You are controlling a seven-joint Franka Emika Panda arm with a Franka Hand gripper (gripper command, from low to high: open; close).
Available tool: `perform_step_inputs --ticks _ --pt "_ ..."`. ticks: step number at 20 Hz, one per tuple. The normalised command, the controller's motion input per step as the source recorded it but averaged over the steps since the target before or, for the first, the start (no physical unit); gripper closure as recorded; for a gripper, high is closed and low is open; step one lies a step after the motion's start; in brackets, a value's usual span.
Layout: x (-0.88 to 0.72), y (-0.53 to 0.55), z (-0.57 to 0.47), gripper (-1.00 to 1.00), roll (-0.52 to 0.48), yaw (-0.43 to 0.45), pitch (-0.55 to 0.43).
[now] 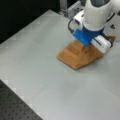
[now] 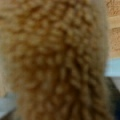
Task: Folding a towel twice
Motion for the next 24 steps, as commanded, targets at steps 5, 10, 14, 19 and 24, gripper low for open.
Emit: perform_step_inputs --ticks 5,10,14,19,24 --pt "0.1 -0.45 -0.06 1.0 0.067 0.339 -0.101" --pt "0.06 -0.25 -0.1 1.0 0.068 0.255 -0.107" --pt "0.05 -0.06 -0.18 1.0 0.18 0.234 -0.16" --pt "0.01 -0.01 -0.26 1.0 0.235 0.129 -0.16" --pt "-0.03 -0.13 -0.22 1.0 0.226 0.064 -0.169"
